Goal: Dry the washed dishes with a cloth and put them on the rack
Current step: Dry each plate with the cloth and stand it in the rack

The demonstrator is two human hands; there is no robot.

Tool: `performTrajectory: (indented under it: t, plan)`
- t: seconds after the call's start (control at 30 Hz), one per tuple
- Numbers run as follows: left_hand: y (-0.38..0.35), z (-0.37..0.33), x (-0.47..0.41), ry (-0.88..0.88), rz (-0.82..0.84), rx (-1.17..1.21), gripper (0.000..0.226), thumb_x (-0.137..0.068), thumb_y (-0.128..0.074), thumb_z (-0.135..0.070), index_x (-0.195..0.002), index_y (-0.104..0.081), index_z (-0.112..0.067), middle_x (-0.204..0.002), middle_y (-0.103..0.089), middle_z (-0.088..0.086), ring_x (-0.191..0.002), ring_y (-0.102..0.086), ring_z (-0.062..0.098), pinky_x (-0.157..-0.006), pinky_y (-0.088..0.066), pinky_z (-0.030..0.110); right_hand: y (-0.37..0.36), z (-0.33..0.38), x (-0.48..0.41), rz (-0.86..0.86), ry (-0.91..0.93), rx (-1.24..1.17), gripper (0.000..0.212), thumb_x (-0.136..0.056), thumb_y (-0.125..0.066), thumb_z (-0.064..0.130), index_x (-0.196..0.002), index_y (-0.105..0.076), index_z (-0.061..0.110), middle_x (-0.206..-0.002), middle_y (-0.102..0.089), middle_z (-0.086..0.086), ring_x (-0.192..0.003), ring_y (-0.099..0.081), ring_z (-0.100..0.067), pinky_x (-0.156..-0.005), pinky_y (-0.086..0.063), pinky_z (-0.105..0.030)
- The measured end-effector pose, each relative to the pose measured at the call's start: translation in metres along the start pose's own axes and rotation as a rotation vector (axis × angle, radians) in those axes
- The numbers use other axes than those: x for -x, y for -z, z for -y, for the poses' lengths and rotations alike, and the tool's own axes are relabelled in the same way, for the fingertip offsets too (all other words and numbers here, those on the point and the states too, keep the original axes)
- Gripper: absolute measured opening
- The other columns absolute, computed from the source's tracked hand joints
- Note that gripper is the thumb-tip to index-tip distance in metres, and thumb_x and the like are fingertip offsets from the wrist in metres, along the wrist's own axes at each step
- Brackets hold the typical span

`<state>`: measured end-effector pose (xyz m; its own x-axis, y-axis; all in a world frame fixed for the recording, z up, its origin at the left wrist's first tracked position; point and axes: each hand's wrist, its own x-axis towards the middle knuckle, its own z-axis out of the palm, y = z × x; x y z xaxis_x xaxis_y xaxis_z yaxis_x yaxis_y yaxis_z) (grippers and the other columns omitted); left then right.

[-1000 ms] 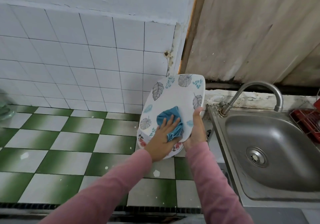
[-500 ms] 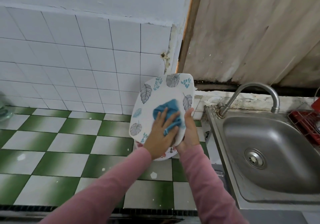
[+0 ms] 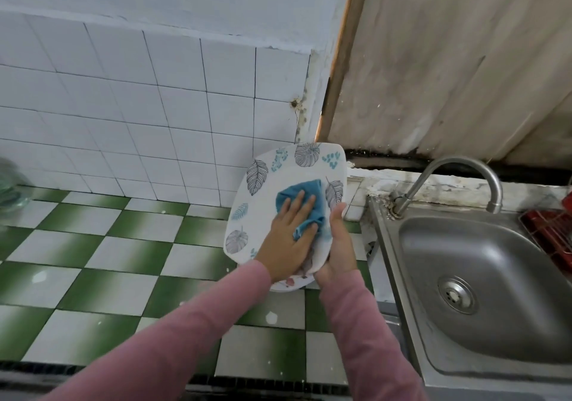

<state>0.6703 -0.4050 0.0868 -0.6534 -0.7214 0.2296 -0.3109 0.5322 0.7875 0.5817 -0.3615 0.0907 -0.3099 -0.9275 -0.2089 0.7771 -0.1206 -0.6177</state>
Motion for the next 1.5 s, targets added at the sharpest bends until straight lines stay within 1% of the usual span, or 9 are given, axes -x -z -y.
performTrajectory:
  t: [0.07, 0.2, 0.33, 0.47, 0.7, 0.93, 1.2, 1.4, 1.5]
  plan:
    - [-0.007, -0.008, 0.010, -0.101, 0.046, -0.008, 0.051, -0.100, -0.027, -0.041, -0.146, -0.007, -0.038, -0.156, 0.003, -0.021, -0.140, 0.021, -0.014, -0.118, 0.011, 0.019, 0.001, 0.006, -0.004, -0.069, 0.029, 0.000, 0.072, -0.088, -0.049, 0.062, -0.140, -0.053, 0.012, -0.138, -0.058, -0.018, -0.126, -0.057, -0.036, -0.114, -0.036, -0.055]
    - [0.008, 0.008, -0.020, -0.057, 0.008, -0.096, 0.055, -0.101, -0.026, -0.051, -0.149, 0.000, -0.042, -0.162, 0.012, -0.014, -0.149, 0.019, 0.009, -0.122, 0.010, 0.032, -0.001, 0.005, 0.007, 0.005, 0.012, 0.040, 0.067, -0.090, -0.048, 0.060, -0.140, -0.052, 0.016, -0.137, -0.059, -0.018, -0.126, -0.056, -0.039, -0.111, -0.038, -0.058]
    - [0.025, 0.022, -0.051, 0.139, -0.085, -0.117, 0.051, -0.106, -0.029, -0.039, -0.152, -0.006, -0.039, -0.163, 0.004, -0.014, -0.151, 0.010, 0.013, -0.122, 0.007, 0.035, 0.001, -0.009, 0.015, 0.005, -0.052, 0.102, 0.074, -0.084, -0.057, 0.061, -0.141, -0.051, 0.015, -0.135, -0.059, -0.022, -0.124, -0.056, -0.043, -0.108, -0.038, -0.064]
    - [0.016, 0.023, -0.031, 0.071, 0.010, -0.054, 0.049, -0.103, -0.028, -0.044, -0.147, -0.006, -0.044, -0.160, 0.003, -0.018, -0.149, 0.011, 0.008, -0.124, 0.003, 0.038, 0.007, -0.003, 0.009, -0.062, -0.039, 0.148, 0.095, -0.068, -0.077, 0.068, -0.142, -0.050, 0.014, -0.136, -0.058, -0.023, -0.125, -0.055, -0.045, -0.108, -0.038, -0.065]
    - [-0.004, 0.012, 0.002, -0.237, 0.109, -0.090, 0.055, -0.100, -0.026, -0.047, -0.151, -0.010, -0.037, -0.163, -0.004, -0.016, -0.151, 0.009, 0.007, -0.124, 0.000, 0.036, 0.008, 0.005, 0.007, -0.059, -0.010, -0.031, 0.072, -0.084, -0.058, 0.061, -0.143, -0.052, 0.020, -0.141, -0.056, -0.013, -0.131, -0.052, -0.035, -0.116, -0.033, -0.055]
    - [0.027, 0.007, -0.055, 0.054, -0.081, -0.231, 0.063, -0.095, -0.020, -0.051, -0.154, -0.005, -0.035, -0.163, 0.008, -0.011, -0.147, 0.015, 0.010, -0.121, 0.009, 0.032, 0.002, -0.010, 0.022, 0.079, -0.111, -0.012, 0.074, -0.085, -0.058, 0.062, -0.144, -0.050, 0.016, -0.142, -0.053, -0.021, -0.131, -0.049, -0.046, -0.112, -0.030, -0.065]
    - [0.005, 0.000, -0.018, -0.173, 0.003, -0.099, 0.058, -0.100, -0.027, -0.047, -0.151, -0.004, -0.037, -0.163, 0.003, -0.014, -0.149, 0.015, 0.004, -0.122, 0.006, 0.029, -0.003, 0.002, 0.015, -0.012, 0.000, 0.010, 0.063, -0.092, -0.056, 0.053, -0.144, -0.049, 0.017, -0.144, -0.052, -0.017, -0.133, -0.050, -0.039, -0.116, -0.029, -0.059]
    - [0.021, 0.015, -0.050, 0.150, -0.202, -0.104, 0.067, -0.095, -0.019, -0.051, -0.154, 0.002, -0.027, -0.163, 0.013, -0.006, -0.149, 0.018, 0.018, -0.123, 0.006, 0.043, -0.005, -0.008, 0.033, 0.024, -0.072, 0.087, 0.067, -0.090, -0.053, 0.053, -0.142, -0.050, 0.011, -0.137, -0.057, -0.024, -0.127, -0.053, -0.045, -0.111, -0.033, -0.064]
    - [0.014, 0.006, -0.033, -0.047, -0.147, -0.143, 0.068, -0.094, -0.017, -0.055, -0.154, 0.000, -0.027, -0.163, 0.008, -0.006, -0.149, 0.018, 0.017, -0.123, 0.009, 0.039, -0.004, -0.003, 0.035, 0.004, -0.050, 0.100, 0.066, -0.090, -0.050, 0.053, -0.142, -0.050, 0.013, -0.134, -0.060, -0.022, -0.125, -0.056, -0.043, -0.110, -0.036, -0.063]
